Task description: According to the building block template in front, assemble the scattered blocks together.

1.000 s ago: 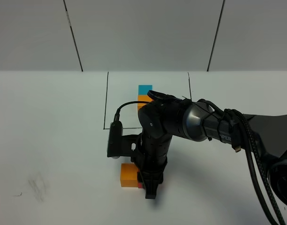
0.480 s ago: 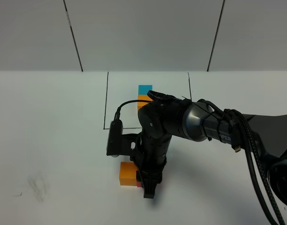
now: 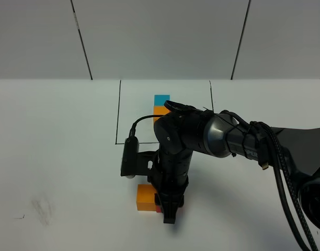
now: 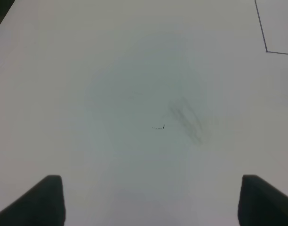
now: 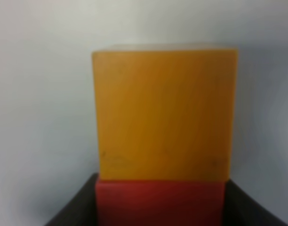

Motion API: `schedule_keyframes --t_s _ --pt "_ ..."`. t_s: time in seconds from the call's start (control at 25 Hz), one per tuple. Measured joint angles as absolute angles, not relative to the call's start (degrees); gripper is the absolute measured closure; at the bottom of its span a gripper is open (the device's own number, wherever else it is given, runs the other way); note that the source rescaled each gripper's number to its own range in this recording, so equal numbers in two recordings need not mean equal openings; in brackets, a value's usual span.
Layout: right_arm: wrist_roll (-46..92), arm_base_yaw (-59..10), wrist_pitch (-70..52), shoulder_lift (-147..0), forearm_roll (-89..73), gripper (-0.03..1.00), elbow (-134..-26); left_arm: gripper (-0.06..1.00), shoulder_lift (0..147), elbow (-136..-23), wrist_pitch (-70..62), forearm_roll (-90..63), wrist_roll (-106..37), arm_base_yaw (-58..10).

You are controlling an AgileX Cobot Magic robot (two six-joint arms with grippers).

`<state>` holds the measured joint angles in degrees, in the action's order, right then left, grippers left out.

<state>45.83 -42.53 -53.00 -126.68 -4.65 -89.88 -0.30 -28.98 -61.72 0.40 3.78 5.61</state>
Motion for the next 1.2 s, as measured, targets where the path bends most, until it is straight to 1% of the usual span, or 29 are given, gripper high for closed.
schedule_keyframes --t_s 0.04,0.12,0.24,0.28,0.36,0.48,0.52,0.64,0.76,0.88,1.0,1.2 --pt "45.83 -42.53 -53.29 -126.68 -4.65 0.93 -89.88 0.32 -0.30 -28.98 -61.72 0.40 3.78 5.61" --pt "45.83 -42.53 -53.98 -126.68 -4.65 0.84 -89.81 0.32 -0.30 -28.98 -61.72 0.40 3.78 5.61" --pt "45.83 -42.53 -54.04 -126.68 -4.65 0.62 -89.81 0.32 -0.30 -28.98 -61.72 0.40 3.78 5.61" --pt "45.83 -42.53 -54.04 -126.68 -4.65 0.53 -89.81 0.32 -0.30 -28.98 -61.72 0.40 3.78 5.61" --pt "45.30 -42.53 -54.04 -126.12 -4.54 0.40 -89.78 0.32 -0.30 -28.98 -61.72 0.40 3.78 5.61" --pt "41.01 -42.46 -54.35 -123.08 -2.75 0.24 -89.78 0.32 -0.30 -28.98 -61.72 0.40 3.78 5.61" --pt "37.98 -42.33 -54.65 -121.66 -1.80 0.21 -89.78 0.32 -0.30 -28.98 -61.72 0.40 3.78 5.61" --pt "24.10 -40.48 -57.57 -117.41 0.68 0.17 -89.78 0.32 -0.30 -28.98 -61.72 0.40 3.78 5.61" --pt "8.78 -36.40 -63.34 -114.16 4.61 0.17 -89.78 0.32 -0.30 -28.98 -61.72 0.40 3.78 5.61" --pt "-0.83 -31.88 -67.55 -111.37 9.71 0.17 -88.75 0.32 -0.30 -28.98 -61.72 0.40 3.78 5.61" --pt "-8.03 -27.32 -65.96 -106.65 13.04 0.18 -83.32 0.32 -0.30 -28.98 -61.72 0.40 3.78 5.61" --pt "-15.46 -19.30 -56.37 -96.53 15.26 0.20 -69.56 0.32 -0.30 -28.98 -61.72 0.40 3.83 5.61"
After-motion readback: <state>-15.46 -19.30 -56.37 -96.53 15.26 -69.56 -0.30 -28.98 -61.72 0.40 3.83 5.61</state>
